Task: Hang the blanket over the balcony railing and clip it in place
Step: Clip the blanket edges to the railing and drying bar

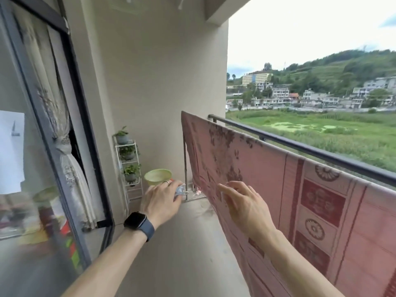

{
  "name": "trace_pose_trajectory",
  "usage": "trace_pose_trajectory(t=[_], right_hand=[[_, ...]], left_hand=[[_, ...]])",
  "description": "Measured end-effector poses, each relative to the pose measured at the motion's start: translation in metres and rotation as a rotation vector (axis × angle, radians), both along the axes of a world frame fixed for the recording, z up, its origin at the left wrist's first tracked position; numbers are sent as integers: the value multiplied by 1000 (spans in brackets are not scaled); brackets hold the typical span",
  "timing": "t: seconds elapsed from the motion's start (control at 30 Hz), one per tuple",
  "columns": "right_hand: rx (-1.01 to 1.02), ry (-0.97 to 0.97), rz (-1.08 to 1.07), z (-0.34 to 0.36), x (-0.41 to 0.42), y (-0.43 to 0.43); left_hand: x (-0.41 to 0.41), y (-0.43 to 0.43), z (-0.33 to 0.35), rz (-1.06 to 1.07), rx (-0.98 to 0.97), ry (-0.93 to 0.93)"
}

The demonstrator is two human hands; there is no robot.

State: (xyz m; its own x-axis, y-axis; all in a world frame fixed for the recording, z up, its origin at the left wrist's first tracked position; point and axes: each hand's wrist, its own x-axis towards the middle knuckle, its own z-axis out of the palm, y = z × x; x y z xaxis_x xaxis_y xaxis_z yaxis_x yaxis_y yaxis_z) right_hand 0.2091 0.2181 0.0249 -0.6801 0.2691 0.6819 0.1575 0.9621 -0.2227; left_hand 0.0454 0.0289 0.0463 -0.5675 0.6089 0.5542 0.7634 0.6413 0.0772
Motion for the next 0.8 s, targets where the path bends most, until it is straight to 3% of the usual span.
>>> trace_pose_trajectory(t=[0.2,0.43,0.8], right_hand=[[9,-29,-28,23,-110,25],[27,-34,40,0,-249,71],[-167,-126,209,-38,-511,160]], left_hand=[[-103,15,13,70,-61,-4],[-227,46,-16,87,-74,-72],[-469,113,-43,221,-44,-255]])
